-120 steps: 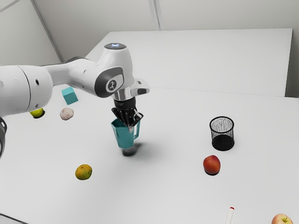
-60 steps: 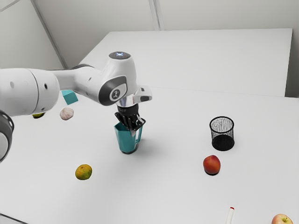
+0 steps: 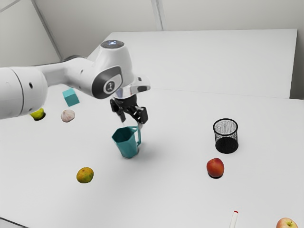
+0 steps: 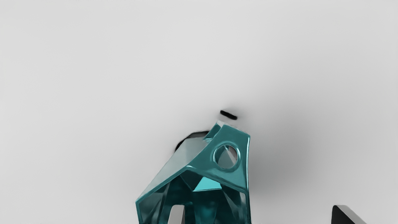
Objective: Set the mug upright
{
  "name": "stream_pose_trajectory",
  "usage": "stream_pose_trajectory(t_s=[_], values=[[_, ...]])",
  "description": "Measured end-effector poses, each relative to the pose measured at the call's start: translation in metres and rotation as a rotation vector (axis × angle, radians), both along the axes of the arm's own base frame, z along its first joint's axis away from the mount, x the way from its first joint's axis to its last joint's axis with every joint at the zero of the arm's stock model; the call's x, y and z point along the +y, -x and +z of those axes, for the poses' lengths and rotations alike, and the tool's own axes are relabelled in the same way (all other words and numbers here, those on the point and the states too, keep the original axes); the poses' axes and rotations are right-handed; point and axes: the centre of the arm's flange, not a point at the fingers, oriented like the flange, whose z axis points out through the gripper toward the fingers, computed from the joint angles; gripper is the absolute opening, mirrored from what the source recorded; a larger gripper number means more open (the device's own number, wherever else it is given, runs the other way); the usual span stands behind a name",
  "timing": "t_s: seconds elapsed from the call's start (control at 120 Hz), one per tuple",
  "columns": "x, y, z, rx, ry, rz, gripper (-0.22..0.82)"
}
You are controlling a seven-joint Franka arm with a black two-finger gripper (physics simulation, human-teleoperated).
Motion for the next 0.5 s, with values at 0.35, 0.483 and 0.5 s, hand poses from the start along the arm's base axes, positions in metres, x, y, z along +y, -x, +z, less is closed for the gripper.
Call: stream_pose_trajectory(t_s=[0.35,0.483,0.5], values=[[0.008,-0.01,0.09,-0.124,0.01,0.017,0.59],[0.013,-0.013,0.121,-0.14,0.007,0.032,0.59],[0.014,-0.013,0.125,-0.14,0.007,0.034,0.6]])
